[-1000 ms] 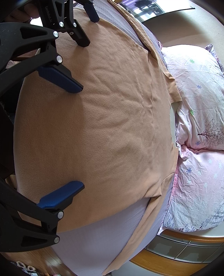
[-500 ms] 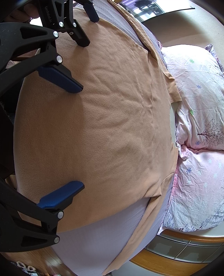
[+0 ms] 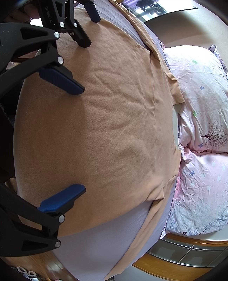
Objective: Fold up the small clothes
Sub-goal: 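Grasp a sleeve cuff with the right gripper and fold it across the shirt body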
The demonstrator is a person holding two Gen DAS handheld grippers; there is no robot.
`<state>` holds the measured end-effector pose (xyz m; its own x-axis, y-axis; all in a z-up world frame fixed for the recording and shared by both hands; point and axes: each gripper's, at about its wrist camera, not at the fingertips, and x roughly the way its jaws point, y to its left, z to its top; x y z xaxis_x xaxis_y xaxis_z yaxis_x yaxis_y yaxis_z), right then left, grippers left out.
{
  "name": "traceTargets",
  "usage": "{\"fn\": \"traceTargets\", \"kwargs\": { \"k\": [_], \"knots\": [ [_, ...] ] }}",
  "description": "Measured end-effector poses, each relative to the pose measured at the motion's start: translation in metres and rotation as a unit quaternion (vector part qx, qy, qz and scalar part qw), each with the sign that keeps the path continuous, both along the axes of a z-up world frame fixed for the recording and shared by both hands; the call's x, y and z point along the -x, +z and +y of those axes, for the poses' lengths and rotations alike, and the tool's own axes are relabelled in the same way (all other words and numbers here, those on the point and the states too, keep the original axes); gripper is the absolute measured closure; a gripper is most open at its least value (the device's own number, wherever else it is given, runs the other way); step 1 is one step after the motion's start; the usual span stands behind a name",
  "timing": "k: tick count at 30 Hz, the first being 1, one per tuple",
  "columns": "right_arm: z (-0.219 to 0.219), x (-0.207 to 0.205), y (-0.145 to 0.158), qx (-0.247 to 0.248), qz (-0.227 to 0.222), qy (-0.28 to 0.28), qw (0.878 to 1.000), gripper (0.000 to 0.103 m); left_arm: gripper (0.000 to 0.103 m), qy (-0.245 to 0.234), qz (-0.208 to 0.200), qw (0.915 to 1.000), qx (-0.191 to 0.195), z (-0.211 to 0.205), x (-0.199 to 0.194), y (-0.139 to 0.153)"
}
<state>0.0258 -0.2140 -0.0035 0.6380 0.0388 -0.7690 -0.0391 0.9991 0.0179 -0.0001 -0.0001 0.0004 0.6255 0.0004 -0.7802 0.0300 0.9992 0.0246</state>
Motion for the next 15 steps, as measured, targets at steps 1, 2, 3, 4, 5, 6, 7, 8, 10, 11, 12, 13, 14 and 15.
{"fn": "traceTargets", "kwargs": {
  "k": [1,2,3,4,5,6,7,8,10,11,12,13,14,15],
  "knots": [
    [0.000,0.000,-0.001,0.000,0.000,0.000,1.000,0.002,0.001,0.000,0.000,1.0000,0.000,0.000,0.000,0.000],
    [0.000,0.001,-0.002,0.000,-0.002,0.001,1.000,0.002,0.001,0.000,-0.001,1.0000,0.000,0.000,0.000,0.000],
    [0.000,0.002,-0.004,-0.002,-0.010,0.005,1.000,0.002,0.001,0.000,-0.001,1.0000,0.000,0.000,0.000,0.000],
    [-0.002,0.003,-0.006,-0.005,-0.021,0.013,1.000,0.002,0.001,-0.001,-0.002,1.0000,0.000,0.000,0.000,0.000],
    [-0.005,0.003,-0.008,-0.013,-0.035,0.026,0.999,0.002,0.001,-0.002,-0.003,1.0000,-0.001,0.000,0.000,0.000],
    [-0.018,0.003,-0.006,-0.028,-0.047,0.041,0.998,0.002,0.001,-0.003,-0.003,1.0000,-0.001,0.000,0.000,0.000],
    [-0.027,0.001,-0.004,-0.048,-0.049,0.042,0.997,0.002,0.001,-0.006,-0.003,1.0000,0.000,0.001,-0.001,0.000],
    [-0.050,-0.001,0.001,-0.082,-0.056,0.026,0.995,0.002,0.001,-0.008,-0.002,1.0000,0.003,0.002,0.001,0.001],
    [-0.096,-0.005,0.018,-0.140,-0.079,-0.031,0.987,0.002,0.001,-0.011,0.001,0.9999,0.004,0.002,-0.002,0.002],
    [-0.136,-0.008,0.026,-0.173,-0.095,-0.081,0.977,0.003,0.001,-0.012,0.000,0.9999,0.007,0.003,-0.004,0.002],
    [-0.174,-0.010,0.032,-0.198,-0.107,-0.133,0.965,0.016,0.001,-0.014,-0.002,0.9998,0.012,0.005,-0.006,0.003],
    [-0.218,-0.012,0.035,-0.216,-0.112,-0.197,0.950,0.037,0.001,-0.020,-0.010,0.9994,0.026,0.008,-0.009,0.006],
    [-0.245,-0.014,0.035,-0.222,-0.105,-0.240,0.939,0.048,0.001,-0.023,-0.019,0.9989,0.037,0.010,-0.009,0.008],
    [-0.278,-0.017,0.031,-0.233,-0.092,-0.292,0.923,0.066,0.001,-0.024,-0.032,0.9979,0.051,0.013,-0.010,0.011]
  ]
}}
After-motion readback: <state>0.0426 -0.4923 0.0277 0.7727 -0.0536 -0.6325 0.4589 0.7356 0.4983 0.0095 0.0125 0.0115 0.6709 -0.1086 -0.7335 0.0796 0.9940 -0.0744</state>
